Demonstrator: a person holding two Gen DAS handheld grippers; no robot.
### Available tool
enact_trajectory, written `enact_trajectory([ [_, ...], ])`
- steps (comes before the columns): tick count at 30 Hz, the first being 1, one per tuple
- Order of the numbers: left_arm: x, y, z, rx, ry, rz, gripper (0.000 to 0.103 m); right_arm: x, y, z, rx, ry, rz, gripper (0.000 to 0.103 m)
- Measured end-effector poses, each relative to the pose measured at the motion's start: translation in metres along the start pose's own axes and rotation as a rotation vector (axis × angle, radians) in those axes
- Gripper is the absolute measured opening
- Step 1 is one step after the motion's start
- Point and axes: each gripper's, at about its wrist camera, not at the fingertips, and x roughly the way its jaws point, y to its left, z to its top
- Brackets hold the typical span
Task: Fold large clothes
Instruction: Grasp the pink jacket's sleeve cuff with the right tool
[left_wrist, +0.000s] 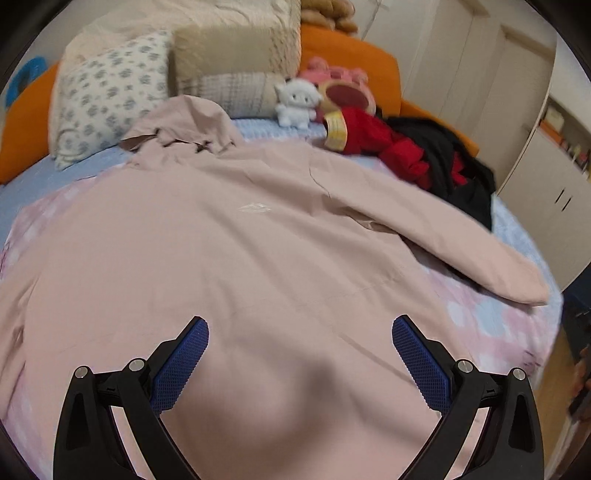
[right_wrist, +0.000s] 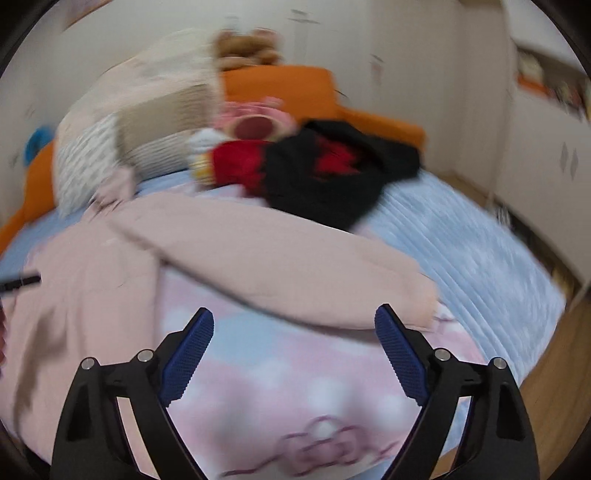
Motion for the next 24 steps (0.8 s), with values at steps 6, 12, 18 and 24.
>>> enact_trajectory([
  [6, 0.066, -0.021, 0.055, 0.044, 0.023, 0.045, 0.101, 0.041, -0.099, 0.020, 0.219, 0.062, 0.037, 0.089],
  [12, 0.100, -0.021, 0.104, -0.030, 0.019, 0.012, 0.101, 0.082, -0.135, 0.015, 0.350, 0.177, 0.100, 0.082],
  [18, 0.139, -0.040, 0.143, 0.023, 0.082, 0.022, 0.101, 0.112, -0.127, 0.010, 0.377, 0.273, 0.247, 0.036],
  [24, 0.176, -0.023, 0.174, -0.110, 0.154, -0.152, 0.098, 0.113, -0.131, 0.037, 0.390, 0.215, 0.251, 0.011],
])
